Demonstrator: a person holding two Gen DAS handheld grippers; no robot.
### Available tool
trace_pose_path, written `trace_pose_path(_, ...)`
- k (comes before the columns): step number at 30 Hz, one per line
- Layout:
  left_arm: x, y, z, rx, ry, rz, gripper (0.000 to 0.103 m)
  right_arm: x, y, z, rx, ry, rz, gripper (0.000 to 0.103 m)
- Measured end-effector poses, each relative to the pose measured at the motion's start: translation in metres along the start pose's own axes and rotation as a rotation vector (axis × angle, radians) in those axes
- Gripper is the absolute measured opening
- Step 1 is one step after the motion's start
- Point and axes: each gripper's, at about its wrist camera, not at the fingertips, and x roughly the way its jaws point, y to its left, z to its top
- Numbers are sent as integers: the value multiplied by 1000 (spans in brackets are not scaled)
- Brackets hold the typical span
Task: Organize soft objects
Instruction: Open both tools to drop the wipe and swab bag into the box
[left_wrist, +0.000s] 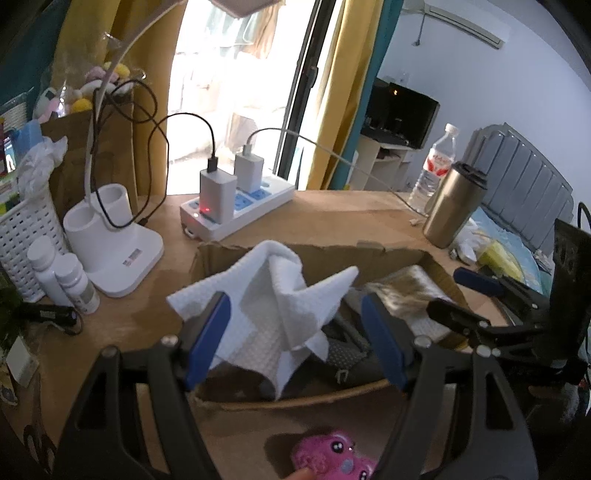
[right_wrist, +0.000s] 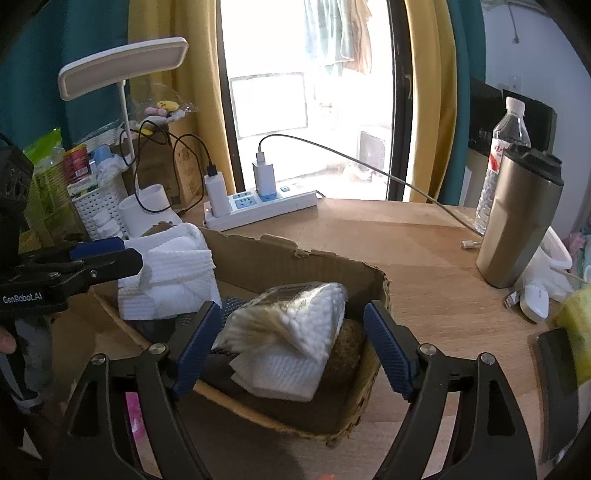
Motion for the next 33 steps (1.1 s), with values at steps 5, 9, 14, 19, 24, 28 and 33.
trace_pose_path(5,-13,-4,-5,7,-15,-4,75,-12,5,-1,-3,-11,-6,83)
trace_pose_path(9,-23,-7,-10,11,-26,-8,75,-21,10,0,-4,-21,-8,83)
trace_pose_path(14,-38,-13,-17,23,-42,-13,75,-32,18,-1,-12,-32,0,83)
trace_pose_path(19,-50,-21,-27,43,-49,-18,76,-42,27,-4,-20,-41,6,83)
trace_pose_path(24,-61,-23,-36,47,-54,-22,76,-50,36,-8,-31,-38,7,83)
trace_pose_path(28,-70,-22,-43,42,-57,-26,76,-58,44,-13,-42,-38,8,83)
trace_pose_path(33,-80,-25,-53,48,-59,-30,76,-69,51,-20,-43,-39,4,83)
